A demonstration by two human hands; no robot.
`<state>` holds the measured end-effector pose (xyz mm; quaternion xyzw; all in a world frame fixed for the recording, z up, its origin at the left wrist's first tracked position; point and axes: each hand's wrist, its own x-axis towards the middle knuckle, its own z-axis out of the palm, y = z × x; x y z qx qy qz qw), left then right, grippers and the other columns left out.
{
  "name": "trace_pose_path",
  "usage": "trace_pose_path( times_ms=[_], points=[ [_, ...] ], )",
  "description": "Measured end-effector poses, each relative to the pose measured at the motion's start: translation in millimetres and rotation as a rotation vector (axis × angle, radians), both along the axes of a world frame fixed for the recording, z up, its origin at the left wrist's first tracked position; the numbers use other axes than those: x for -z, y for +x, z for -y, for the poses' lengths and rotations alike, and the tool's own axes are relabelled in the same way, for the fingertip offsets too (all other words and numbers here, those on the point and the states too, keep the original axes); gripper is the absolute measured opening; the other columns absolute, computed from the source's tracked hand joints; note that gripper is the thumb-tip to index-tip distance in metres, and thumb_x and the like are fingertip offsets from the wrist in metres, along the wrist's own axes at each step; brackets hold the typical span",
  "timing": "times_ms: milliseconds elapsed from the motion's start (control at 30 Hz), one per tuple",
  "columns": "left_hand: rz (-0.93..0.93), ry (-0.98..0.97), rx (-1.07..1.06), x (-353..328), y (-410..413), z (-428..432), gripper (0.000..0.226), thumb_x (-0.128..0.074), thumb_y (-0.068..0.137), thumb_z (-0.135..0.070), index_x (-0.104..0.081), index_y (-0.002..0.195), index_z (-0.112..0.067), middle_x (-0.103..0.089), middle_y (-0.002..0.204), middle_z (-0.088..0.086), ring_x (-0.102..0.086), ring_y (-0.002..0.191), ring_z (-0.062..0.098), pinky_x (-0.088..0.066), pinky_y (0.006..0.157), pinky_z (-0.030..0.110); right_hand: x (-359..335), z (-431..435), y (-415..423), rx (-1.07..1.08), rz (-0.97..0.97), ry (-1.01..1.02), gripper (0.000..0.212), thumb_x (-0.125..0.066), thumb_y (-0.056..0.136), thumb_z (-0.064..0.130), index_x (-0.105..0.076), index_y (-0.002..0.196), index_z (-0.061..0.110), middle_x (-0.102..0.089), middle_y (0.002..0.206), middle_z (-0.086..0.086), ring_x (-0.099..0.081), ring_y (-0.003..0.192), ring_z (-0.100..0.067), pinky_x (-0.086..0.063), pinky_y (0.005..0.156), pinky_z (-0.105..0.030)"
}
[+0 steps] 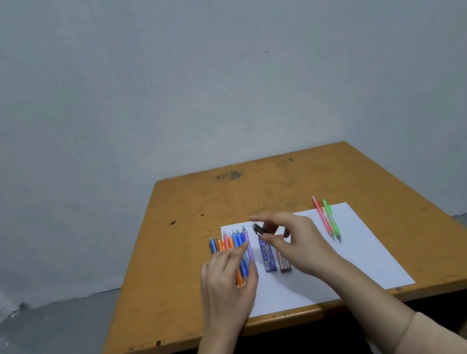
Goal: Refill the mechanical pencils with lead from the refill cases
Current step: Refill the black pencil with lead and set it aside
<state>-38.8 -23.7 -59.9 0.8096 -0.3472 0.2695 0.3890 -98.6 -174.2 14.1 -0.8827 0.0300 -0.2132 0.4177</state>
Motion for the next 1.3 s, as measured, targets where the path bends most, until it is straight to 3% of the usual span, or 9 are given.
trace_pose_path(
  times_ms=[167,367,433,600,733,1000,1167,1300],
  points=[
    [-0.027,0.003,0.006,-3,-2,-1,0.037,-0.055,0.084,-0.04,-0.067,0.113,-0.019,-0.067,0.102,-0.009,-0.054,0.098,0.002,-0.037,0.087,0.021,-18,-4,-2,0.003,0.178,0.206,0.048,-0.062,0.089,0.006,-0.059,0.108,0.05,-0.065,0.094,0.016,-0.06,0.088,-0.003,-0.05,0.075,-0.014],
    [-0.01,-0.009,0.013,-4,-3,0,0.038,-0.056,0.084,-0.044,-0.068,0.11,-0.018,-0.069,0.1,-0.008,-0.057,0.096,0.003,-0.04,0.083,0.023,-13,-12,-2,-0.02,0.232,0.566,0.041,-0.065,0.084,-0.005,-0.069,0.103,0.032,-0.066,0.09,-0.012,-0.064,0.089,-0.02,-0.056,0.08,-0.027],
    [0.023,-0.007,0.015,-3,-3,0,0.035,-0.057,0.084,-0.041,-0.069,0.107,-0.016,-0.069,0.097,-0.008,-0.056,0.094,0.002,-0.038,0.083,0.02,-9,-13,-3,-0.016,0.223,0.664,0.039,-0.064,0.084,-0.007,-0.069,0.102,0.026,-0.064,0.084,-0.012,-0.066,0.091,-0.026,-0.056,0.081,-0.029],
    [0.089,0.011,0.012,1,0,-1,0.029,-0.059,0.086,-0.036,-0.07,0.097,-0.013,-0.069,0.091,-0.007,-0.058,0.091,0.004,-0.034,0.079,0.015,-1,-14,-4,0.008,0.19,0.844,0.033,-0.063,0.084,-0.008,-0.067,0.104,0.017,-0.07,0.089,-0.016,-0.07,0.086,-0.02,-0.056,0.073,-0.022],
    [0.126,0.009,0.002,3,1,-1,0.029,-0.059,0.085,-0.034,-0.072,0.097,-0.011,-0.069,0.089,-0.005,-0.056,0.087,0.004,-0.034,0.077,0.016,2,-11,-3,0.017,0.179,0.851,0.033,-0.063,0.084,-0.008,-0.067,0.106,0.016,-0.07,0.094,-0.021,-0.07,0.089,-0.02,-0.056,0.074,-0.023],
    [0.088,-0.003,-0.046,3,1,-3,0.043,-0.047,0.094,-0.04,-0.072,0.104,-0.007,-0.071,0.088,-0.004,-0.056,0.085,0.003,-0.036,0.075,0.016,2,8,1,0.131,0.212,0.751,0.028,-0.061,0.087,-0.002,-0.067,0.107,0.015,-0.073,0.09,-0.005,-0.07,0.079,-0.01,-0.054,0.069,-0.018],
    [0.072,0.006,-0.088,2,0,-3,0.039,-0.049,0.089,-0.036,-0.072,0.101,-0.006,-0.072,0.085,-0.003,-0.056,0.084,0.003,-0.038,0.071,0.02,21,32,9,0.423,0.158,0.541,0.028,-0.056,0.09,-0.002,-0.071,0.098,0.021,-0.07,0.088,0.005,-0.066,0.081,-0.003,-0.054,0.079,-0.02],
    [0.067,0.015,-0.102,4,1,-3,0.03,-0.059,0.091,-0.032,-0.072,0.103,-0.007,-0.073,0.085,-0.004,-0.062,0.08,0.004,-0.042,0.071,0.023,34,44,14,0.53,-0.003,0.292,0.026,-0.053,0.092,0.002,-0.072,0.106,0.013,-0.07,0.105,-0.004,-0.061,0.09,-0.01,-0.044,0.077,-0.018]
  ],
)
